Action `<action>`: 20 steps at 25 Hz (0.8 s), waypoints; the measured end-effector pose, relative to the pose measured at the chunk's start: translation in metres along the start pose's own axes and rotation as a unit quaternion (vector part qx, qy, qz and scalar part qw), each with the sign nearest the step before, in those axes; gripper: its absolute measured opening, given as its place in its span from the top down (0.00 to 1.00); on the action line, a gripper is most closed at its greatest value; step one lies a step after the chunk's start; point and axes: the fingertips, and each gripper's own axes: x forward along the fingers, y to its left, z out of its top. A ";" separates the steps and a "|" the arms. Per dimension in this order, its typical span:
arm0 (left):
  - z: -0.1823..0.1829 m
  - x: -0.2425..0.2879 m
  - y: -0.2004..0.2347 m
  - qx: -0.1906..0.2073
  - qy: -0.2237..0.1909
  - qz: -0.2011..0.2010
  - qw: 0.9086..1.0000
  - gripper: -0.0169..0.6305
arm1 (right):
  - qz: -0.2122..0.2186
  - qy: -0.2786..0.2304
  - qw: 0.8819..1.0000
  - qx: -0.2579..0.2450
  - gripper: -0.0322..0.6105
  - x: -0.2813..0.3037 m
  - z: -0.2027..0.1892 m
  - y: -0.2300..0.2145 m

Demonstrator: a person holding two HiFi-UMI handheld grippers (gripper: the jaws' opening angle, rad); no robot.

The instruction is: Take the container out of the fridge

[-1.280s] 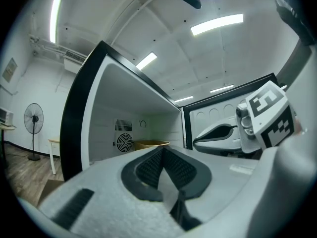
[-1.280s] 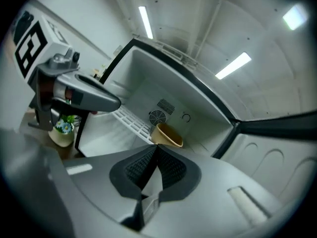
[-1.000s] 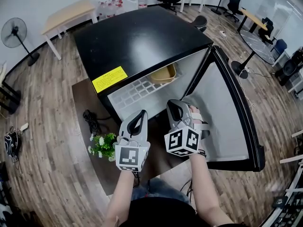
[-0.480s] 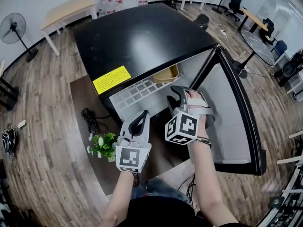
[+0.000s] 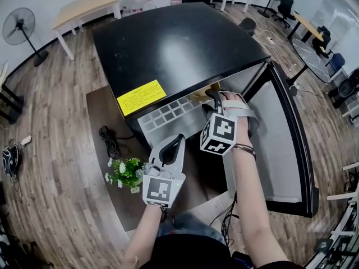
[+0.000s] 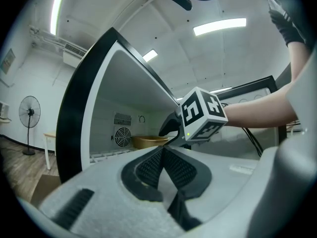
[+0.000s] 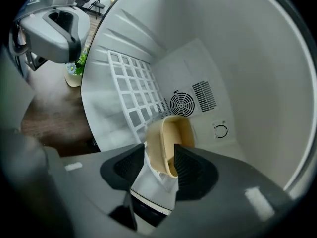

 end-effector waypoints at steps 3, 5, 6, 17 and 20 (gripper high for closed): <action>-0.001 0.000 0.001 -0.001 0.003 0.000 1.000 0.96 | 0.016 0.004 1.000 -0.016 0.67 0.009 -0.001 -0.002; -0.002 0.000 0.001 -0.001 0.005 -0.001 1.000 0.96 | 0.027 0.005 0.999 -0.022 0.67 0.012 -0.002 -0.002; -0.002 0.000 0.001 -0.002 0.005 -0.002 1.000 0.96 | 0.033 0.006 0.999 -0.024 0.67 0.013 -0.002 -0.002; -0.003 0.001 -0.003 -0.009 0.005 -0.008 1.000 0.96 | 0.058 -0.002 0.998 -0.025 0.85 0.009 0.001 -0.001; -0.002 0.000 -0.006 -0.008 0.005 -0.010 1.000 0.96 | 0.068 -0.005 0.998 -0.020 0.89 0.006 0.001 0.003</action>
